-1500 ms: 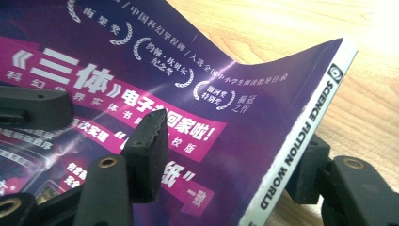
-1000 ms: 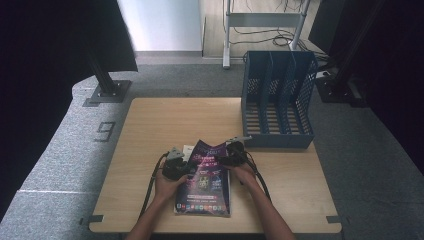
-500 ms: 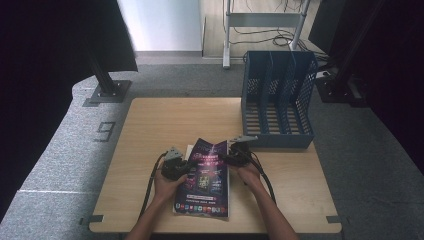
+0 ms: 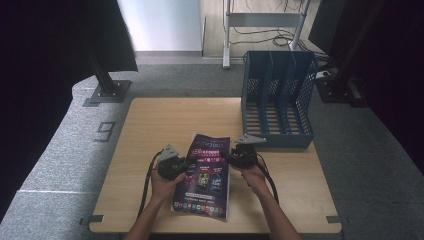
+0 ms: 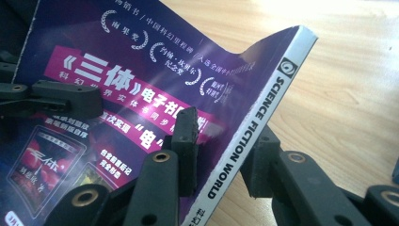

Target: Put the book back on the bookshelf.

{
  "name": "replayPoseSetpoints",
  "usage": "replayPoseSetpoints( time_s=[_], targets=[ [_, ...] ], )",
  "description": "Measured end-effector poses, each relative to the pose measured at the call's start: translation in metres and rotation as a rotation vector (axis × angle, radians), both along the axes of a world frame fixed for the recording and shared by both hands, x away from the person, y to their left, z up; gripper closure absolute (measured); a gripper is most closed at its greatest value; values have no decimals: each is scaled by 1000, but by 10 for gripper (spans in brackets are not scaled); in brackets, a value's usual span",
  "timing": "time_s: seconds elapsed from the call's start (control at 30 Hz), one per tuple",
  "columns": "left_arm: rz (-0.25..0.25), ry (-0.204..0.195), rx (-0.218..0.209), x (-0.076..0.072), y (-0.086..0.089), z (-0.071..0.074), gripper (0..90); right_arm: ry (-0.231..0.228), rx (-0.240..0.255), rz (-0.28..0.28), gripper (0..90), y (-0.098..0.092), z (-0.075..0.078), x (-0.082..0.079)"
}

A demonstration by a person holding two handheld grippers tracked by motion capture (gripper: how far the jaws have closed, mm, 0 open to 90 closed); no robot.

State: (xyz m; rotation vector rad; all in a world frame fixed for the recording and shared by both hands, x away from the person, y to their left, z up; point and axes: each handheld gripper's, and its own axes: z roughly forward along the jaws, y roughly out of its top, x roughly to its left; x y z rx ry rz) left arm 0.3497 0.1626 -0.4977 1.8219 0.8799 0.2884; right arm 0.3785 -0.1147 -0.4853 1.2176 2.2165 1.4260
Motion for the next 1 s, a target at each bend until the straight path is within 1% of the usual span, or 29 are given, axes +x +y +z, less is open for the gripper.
replayPoseSetpoints(
  time_s=[0.13, 0.37, 0.67, 0.83, 1.0],
  targets=[
    [-1, -23, -19, -4, 2, 6, 870, -36, 8, 7, 700, -1, 8, -7],
    [-7, -53, -27, -9, 2, 16, 871, -81, 23, 17, 704, -4, 16, -16],
    [-8, -81, -45, -15, 5, 26, 871, -143, 42, 47, 709, -6, 26, -23],
    [-6, -113, -54, -18, 8, 36, 871, -197, 44, 62, 718, -5, 38, -29],
    [2, -131, -63, -20, 12, 40, 870, -257, 29, 79, 730, 0, 51, -35]
  ],
)
